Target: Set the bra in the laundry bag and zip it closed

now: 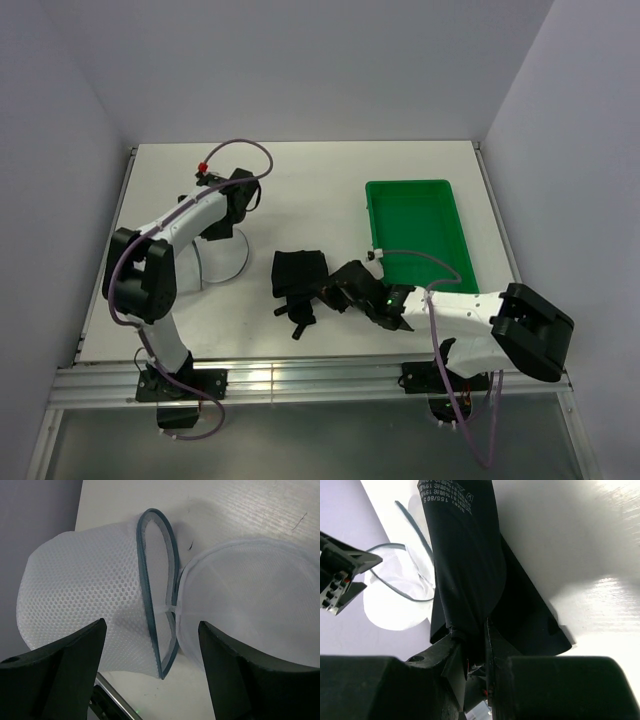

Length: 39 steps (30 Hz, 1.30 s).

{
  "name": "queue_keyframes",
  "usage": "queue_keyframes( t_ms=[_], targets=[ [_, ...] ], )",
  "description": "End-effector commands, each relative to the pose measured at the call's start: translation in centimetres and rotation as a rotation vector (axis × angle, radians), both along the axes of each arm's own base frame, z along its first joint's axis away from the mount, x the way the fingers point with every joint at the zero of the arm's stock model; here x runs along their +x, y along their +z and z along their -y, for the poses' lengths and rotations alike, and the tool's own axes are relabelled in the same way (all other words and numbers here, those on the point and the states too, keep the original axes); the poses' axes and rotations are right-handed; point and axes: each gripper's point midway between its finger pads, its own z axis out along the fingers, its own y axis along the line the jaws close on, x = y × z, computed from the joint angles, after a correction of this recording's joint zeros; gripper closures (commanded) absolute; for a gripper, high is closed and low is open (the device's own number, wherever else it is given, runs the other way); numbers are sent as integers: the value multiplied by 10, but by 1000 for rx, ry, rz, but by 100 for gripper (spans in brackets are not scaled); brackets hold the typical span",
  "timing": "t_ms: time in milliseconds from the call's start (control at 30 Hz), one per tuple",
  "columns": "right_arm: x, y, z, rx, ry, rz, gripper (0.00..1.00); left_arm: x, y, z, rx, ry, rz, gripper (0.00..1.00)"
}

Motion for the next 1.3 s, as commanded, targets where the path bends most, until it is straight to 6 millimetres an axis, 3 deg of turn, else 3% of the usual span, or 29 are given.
queue_keyframes(
  t_ms=[0,167,367,633,833,900,1033,1167,1200,1267],
  targets=[
    [5,7,9,-2,-19,46,77,1,2,-3,35,0,-3,18],
    [4,10,8,9,-7,57,77,-1,-1,-11,97,18,-23,20],
    [3,9,11,13,-11,62,77,-2,-6,-16,145,30,-46,30],
    [3,10,12,13,-4,72,77,-6,1,-25,206,49,-36,63],
    [2,13,12,17,0,82,78,-9,3,-27,222,60,-32,96],
    [3,16,13,16,3,92,80,-9,9,-27,217,60,-14,100],
    [6,35,11,9,27,156,85,-9,23,-20,195,46,24,100],
    [12,66,10,-9,58,251,99,-11,44,2,149,2,84,100],
    [14,83,8,-1,70,292,100,-8,51,8,127,-8,106,100],
    [14,93,9,-9,75,314,100,-9,64,23,68,-39,142,100]
  ],
)
